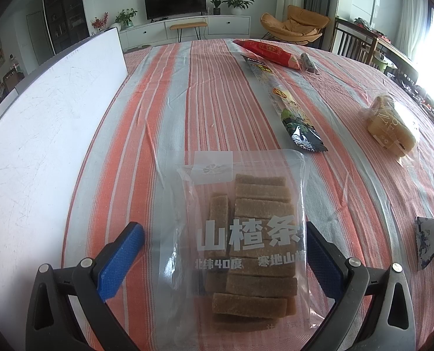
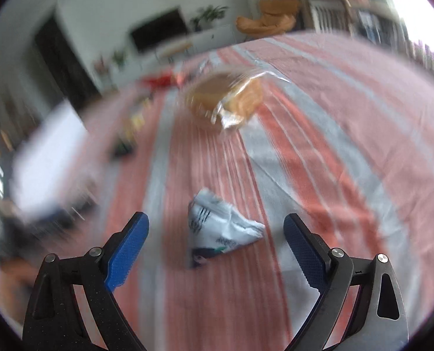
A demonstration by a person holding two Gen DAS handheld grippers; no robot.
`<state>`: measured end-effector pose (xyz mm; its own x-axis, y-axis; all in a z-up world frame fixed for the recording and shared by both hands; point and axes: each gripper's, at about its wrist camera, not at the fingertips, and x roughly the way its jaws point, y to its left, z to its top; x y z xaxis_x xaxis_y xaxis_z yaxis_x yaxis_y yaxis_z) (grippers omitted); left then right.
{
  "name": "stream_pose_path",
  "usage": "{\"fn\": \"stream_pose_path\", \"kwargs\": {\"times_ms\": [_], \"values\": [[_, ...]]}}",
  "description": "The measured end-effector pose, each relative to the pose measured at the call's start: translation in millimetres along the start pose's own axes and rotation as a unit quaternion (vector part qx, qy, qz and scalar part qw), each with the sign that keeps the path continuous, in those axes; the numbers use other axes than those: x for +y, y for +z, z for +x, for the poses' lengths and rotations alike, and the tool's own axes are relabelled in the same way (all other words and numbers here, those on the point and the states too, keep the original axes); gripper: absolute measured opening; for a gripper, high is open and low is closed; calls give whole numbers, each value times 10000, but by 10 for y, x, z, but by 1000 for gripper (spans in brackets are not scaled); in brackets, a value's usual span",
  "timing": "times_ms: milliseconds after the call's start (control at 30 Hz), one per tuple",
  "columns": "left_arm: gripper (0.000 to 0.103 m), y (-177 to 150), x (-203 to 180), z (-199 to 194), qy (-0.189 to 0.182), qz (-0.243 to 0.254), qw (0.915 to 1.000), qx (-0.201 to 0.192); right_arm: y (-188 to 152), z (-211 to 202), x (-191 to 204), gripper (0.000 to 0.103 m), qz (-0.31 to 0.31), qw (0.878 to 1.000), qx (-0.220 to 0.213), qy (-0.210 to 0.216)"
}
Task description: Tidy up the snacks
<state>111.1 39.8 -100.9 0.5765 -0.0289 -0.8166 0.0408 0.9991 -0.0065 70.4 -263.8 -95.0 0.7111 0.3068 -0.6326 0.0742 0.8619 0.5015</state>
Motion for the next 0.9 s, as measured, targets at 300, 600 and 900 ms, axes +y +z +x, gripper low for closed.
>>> {"fn": "stream_pose_path", "kwargs": {"times_ms": [300, 600, 900], "values": [[98, 55, -53, 0, -314, 342, 9973, 570, -42, 145, 414, 95, -1286, 9862, 274, -1008], [49, -13, 104, -308, -827, -119, 9961, 269, -2, 172, 343, 39, -1353, 9797, 582, -1363], [49, -172, 280, -1347, -1825, -453, 9818, -265, 183, -233, 693, 37, -1093, 9919, 314, -562]]}}
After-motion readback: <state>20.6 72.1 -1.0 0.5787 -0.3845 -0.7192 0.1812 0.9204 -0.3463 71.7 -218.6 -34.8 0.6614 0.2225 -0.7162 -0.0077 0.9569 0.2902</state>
